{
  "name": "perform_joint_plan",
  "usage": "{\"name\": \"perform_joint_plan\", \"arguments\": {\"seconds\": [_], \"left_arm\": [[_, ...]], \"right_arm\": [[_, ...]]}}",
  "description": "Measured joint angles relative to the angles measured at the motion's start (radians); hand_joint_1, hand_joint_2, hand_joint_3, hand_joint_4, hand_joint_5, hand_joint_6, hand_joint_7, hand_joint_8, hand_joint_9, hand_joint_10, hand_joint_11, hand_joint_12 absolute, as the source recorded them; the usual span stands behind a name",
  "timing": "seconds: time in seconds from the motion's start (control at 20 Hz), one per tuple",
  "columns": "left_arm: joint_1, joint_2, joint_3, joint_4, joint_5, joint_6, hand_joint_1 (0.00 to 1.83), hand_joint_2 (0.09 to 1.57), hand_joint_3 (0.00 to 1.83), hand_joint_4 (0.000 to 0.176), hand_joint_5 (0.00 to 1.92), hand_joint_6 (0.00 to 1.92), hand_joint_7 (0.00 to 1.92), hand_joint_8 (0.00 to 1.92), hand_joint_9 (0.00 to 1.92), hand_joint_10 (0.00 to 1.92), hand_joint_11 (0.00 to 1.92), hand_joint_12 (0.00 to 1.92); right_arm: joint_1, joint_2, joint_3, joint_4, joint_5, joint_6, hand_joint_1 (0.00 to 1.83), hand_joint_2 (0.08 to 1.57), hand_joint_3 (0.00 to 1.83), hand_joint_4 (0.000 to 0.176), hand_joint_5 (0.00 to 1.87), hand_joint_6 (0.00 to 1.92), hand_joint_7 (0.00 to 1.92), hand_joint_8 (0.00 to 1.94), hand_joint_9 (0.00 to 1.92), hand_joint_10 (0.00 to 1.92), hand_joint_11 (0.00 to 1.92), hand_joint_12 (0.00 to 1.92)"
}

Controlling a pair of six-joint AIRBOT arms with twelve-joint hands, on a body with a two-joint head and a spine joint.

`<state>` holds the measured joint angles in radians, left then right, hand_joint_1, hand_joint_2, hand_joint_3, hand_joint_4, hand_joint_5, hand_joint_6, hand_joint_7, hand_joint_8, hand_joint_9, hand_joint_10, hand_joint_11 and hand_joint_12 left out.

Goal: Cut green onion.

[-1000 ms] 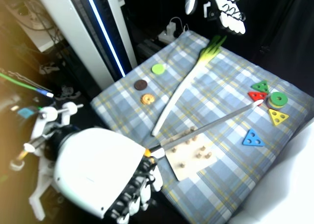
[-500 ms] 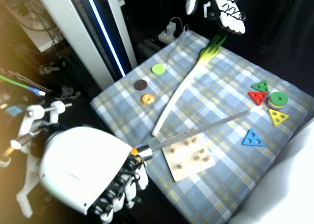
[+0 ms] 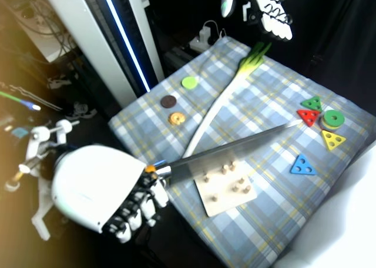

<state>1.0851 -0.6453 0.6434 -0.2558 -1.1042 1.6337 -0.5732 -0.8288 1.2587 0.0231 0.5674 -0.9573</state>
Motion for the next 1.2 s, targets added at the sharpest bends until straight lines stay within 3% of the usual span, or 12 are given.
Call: {"name": "perform_joint_plan", "arguments": {"seconds": [0.1,0.15,0.2,0.25,0.3,0.35,0.4,0.5,0.55,0.65,0.95,1.2], "left_arm": [[0.005,0.009,-0.005,-0.010,-0.039,0.000,0.00,1.35,0.00,0.000,0.04,0.01,0.05,0.01,0.04,0.01,0.00,0.00],[0.005,0.015,-0.005,-0.010,-0.061,0.000,0.00,1.36,0.00,0.000,0.04,0.01,0.04,0.01,0.04,0.01,0.00,0.00],[0.005,0.023,-0.005,-0.017,-0.096,0.000,0.00,1.36,0.01,0.000,0.05,0.01,0.04,0.01,0.04,0.01,0.01,0.00],[0.005,0.025,-0.005,-0.022,-0.112,0.000,0.00,1.37,0.01,0.000,0.04,0.01,0.03,0.00,0.03,0.00,0.01,0.00],[0.005,0.025,-0.005,-0.030,-0.136,0.000,0.00,1.37,0.01,0.000,0.03,0.00,0.02,0.00,0.03,0.00,0.01,0.01],[0.007,0.025,-0.005,-0.034,-0.155,0.000,0.00,1.37,0.01,0.000,0.05,0.01,0.04,0.01,0.06,0.01,0.03,0.01],[0.011,0.025,-0.005,-0.040,-0.180,0.000,0.00,1.37,0.01,0.000,0.05,0.01,0.05,0.01,0.07,0.02,0.03,0.01],[0.014,0.027,-0.004,-0.063,-0.229,0.000,0.00,1.35,0.00,0.000,0.06,0.01,0.06,0.01,0.06,0.01,0.02,0.01],[0.014,0.027,0.001,-0.076,-0.249,0.000,0.00,1.36,0.00,0.000,0.05,0.01,0.05,0.01,0.05,0.00,0.00,0.00],[0.015,0.027,0.005,-0.098,-0.275,0.000,0.00,1.37,0.01,0.000,0.05,0.00,0.05,0.00,0.04,0.00,0.00,0.00],[0.015,0.018,0.026,-0.140,-0.391,-0.053,0.00,1.41,0.02,0.000,0.03,0.00,0.04,0.01,0.04,0.01,0.00,0.00],[0.019,-0.051,0.157,-0.125,-0.481,-0.476,0.38,1.25,0.00,0.000,0.13,0.00,0.11,0.00,0.06,0.00,0.05,0.05]], "right_arm": [[-0.087,-0.001,-0.009,0.089,0.068,0.000,0.93,1.27,0.00,0.000,0.71,1.46,0.75,1.86,0.87,1.92,0.91,1.92],[-0.132,-0.005,-0.011,0.134,0.100,0.006,0.92,1.26,0.00,0.079,0.70,1.41,0.60,1.50,0.63,1.69,0.60,1.92],[-0.187,-0.011,-0.011,0.182,0.141,0.034,0.91,1.16,0.00,0.000,0.52,0.68,0.59,1.10,0.58,1.34,0.46,1.70],[-0.204,-0.011,-0.011,0.193,0.156,0.051,0.89,1.12,0.00,0.000,0.50,0.28,0.60,0.77,0.56,1.09,0.40,1.51],[-0.218,-0.011,-0.011,0.195,0.175,0.074,0.84,1.09,0.00,0.004,0.41,0.08,0.56,0.36,0.49,0.64,0.23,1.17],[-0.218,-0.011,-0.011,0.195,0.184,0.086,0.78,1.05,0.00,0.028,0.29,0.02,0.49,0.12,0.46,0.29,0.14,0.92],[-0.219,-0.011,-0.012,0.198,0.204,0.096,0.76,1.04,0.00,0.032,0.20,0.00,0.44,0.03,0.44,0.12,0.10,0.80],[-0.219,0.006,-0.037,0.186,0.270,0.120,0.81,1.03,0.00,0.139,0.02,0.00,0.24,0.01,0.26,0.02,0.00,0.51],[-0.219,0.027,-0.061,0.160,0.308,0.123,0.84,1.05,0.00,0.169,0.00,0.00,0.19,0.00,0.20,0.01,0.00,0.40],[-0.219,0.056,-0.089,0.138,0.381,0.124,0.78,1.01,0.00,0.176,0.00,0.00,0.07,0.01,0.12,0.00,0.00,0.04],[-0.367,0.141,-0.219,0.156,0.703,0.124,0.77,0.91,0.00,0.176,0.00,0.00,0.06,0.01,0.00,0.00,0.00,0.00],[-0.554,0.097,-0.300,0.175,0.961,0.161,0.74,1.05,0.01,0.165,0.00,0.00,0.12,0.01,0.11,0.02,0.01,0.00]]}}
